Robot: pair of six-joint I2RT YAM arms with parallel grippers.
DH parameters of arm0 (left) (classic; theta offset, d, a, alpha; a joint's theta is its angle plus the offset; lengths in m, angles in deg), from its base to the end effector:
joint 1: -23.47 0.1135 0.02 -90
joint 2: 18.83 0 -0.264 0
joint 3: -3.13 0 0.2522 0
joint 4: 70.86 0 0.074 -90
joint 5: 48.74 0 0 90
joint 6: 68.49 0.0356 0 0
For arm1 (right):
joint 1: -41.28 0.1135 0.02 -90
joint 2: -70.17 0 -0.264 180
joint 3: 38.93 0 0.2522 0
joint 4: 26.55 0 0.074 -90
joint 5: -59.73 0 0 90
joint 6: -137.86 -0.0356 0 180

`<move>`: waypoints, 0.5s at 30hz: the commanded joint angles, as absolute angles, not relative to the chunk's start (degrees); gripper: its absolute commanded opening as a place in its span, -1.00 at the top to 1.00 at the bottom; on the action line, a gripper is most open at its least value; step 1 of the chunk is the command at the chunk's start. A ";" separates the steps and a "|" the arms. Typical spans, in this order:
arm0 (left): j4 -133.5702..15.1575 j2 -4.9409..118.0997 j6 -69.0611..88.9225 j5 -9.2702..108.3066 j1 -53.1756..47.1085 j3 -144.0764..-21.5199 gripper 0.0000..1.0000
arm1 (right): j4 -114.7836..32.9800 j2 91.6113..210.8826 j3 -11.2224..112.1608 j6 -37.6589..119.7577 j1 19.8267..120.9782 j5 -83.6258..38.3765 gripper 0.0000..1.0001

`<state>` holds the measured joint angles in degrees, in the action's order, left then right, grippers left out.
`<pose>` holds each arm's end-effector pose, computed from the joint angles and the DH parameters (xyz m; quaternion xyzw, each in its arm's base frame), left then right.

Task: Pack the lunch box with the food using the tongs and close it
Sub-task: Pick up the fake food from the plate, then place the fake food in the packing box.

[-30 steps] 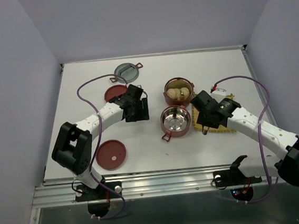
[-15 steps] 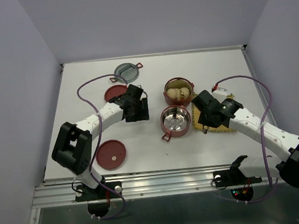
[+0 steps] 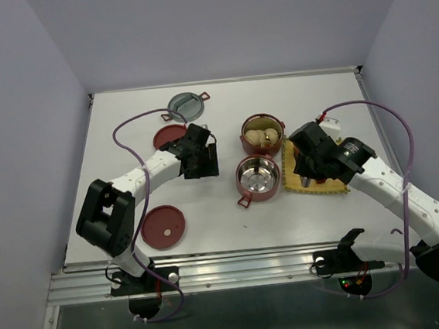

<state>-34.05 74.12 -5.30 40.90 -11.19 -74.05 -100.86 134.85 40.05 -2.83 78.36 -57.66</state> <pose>0.2822 -0.1948 0.2216 0.0638 0.9450 -0.1614 0.2772 0.1728 0.1101 0.3230 0.1720 0.9246 0.0094 0.3397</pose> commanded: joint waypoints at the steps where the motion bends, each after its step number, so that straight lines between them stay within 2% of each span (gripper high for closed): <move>1: -33.11 73.02 -4.51 40.03 -10.37 -77.16 -0.41 | -103.67 132.13 44.17 -1.44 77.84 -57.16 0.99; 15: -31.17 73.72 -3.54 38.71 -8.44 -80.85 -0.41 | -108.51 130.90 48.58 1.28 77.84 -58.13 0.99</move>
